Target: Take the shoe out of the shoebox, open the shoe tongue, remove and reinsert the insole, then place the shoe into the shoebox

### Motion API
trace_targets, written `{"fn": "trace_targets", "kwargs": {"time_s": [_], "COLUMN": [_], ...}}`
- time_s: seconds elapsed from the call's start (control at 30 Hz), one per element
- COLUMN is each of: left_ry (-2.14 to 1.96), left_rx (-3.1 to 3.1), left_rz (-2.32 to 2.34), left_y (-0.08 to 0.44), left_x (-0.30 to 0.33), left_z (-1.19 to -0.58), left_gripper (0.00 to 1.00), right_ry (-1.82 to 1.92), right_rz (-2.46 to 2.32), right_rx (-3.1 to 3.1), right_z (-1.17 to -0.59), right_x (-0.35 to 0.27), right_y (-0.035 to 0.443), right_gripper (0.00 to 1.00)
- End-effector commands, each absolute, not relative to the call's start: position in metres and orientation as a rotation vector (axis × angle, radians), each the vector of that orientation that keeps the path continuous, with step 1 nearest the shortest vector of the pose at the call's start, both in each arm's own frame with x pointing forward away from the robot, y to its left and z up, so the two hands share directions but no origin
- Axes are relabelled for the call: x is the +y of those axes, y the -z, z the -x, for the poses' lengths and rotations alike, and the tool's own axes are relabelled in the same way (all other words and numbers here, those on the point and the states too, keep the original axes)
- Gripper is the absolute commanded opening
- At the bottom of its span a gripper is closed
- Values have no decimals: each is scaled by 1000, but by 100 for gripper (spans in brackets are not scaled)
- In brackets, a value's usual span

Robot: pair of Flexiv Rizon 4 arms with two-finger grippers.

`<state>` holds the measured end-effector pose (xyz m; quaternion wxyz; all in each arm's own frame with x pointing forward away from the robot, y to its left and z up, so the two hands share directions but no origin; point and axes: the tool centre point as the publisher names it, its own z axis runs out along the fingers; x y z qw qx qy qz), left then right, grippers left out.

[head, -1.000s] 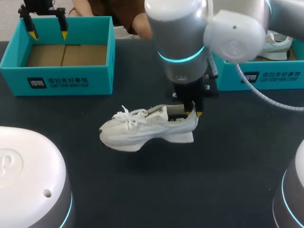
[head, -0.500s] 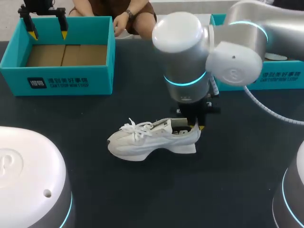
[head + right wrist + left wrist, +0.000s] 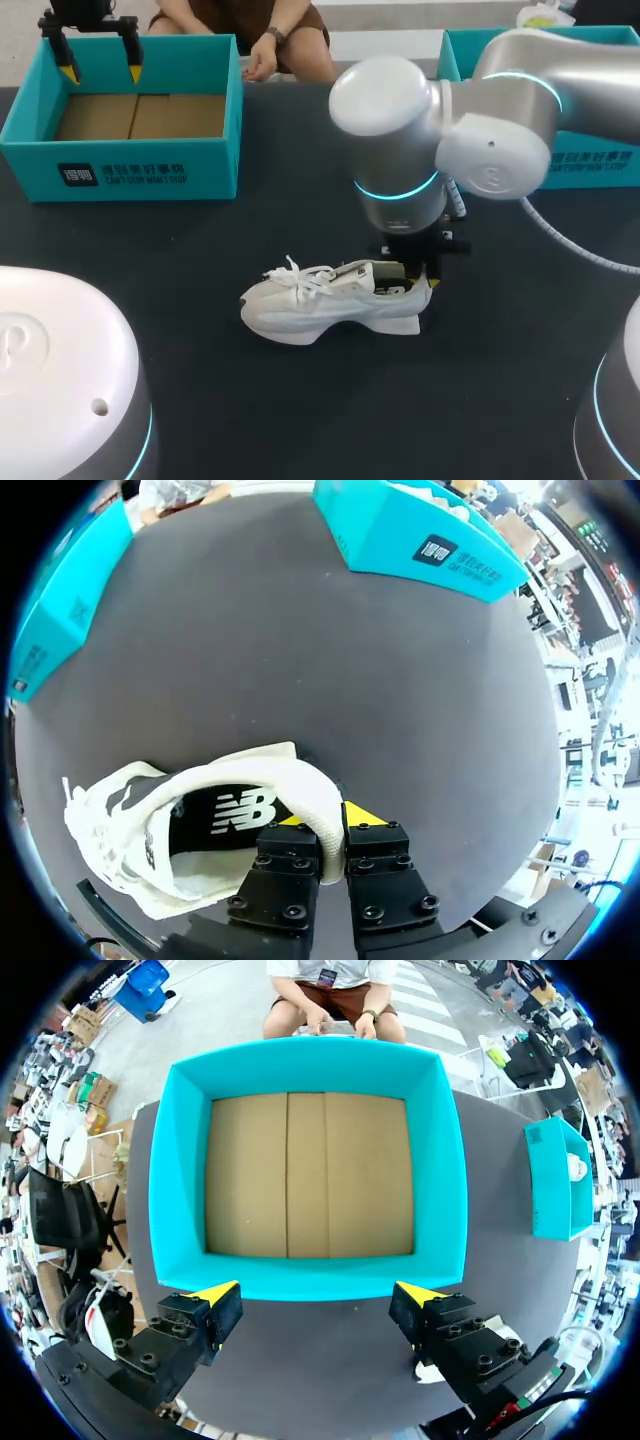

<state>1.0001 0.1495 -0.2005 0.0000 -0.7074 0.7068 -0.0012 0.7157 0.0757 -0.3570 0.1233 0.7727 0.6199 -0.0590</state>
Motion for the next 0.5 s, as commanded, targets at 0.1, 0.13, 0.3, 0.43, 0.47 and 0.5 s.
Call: {"fn": "trace_targets", "kwargs": {"time_s": [0.1,0.13,0.3,0.43,0.47,0.5], "left_ry": [2,2,2,2,2,2], "left_rx": [2221,2221,2221,2221,2221,2221], "left_rz": [2222,2222,2222,2222,2222,2222], "left_y": [200,200,200,200,200,200], "left_x": [150,150,150,150,150,150], "left_z": [-1000,-1000,-1000,-1000,-1000,-1000], "left_gripper": [100,100,100,100,100,100], "right_ry": [208,209,155,93,96,94], "right_rz": [-2239,-2240,-2223,-2105,-2072,-2050], "right_rx": [1795,1794,1839,1996,2030,2060], "right_z": [-717,-716,-714,-710,-709,-708], "right_x": [84,85,88,97,98,99], "right_y": [365,363,342,315,309,306], "right_gripper": [60,93,100,100,100,100]}}
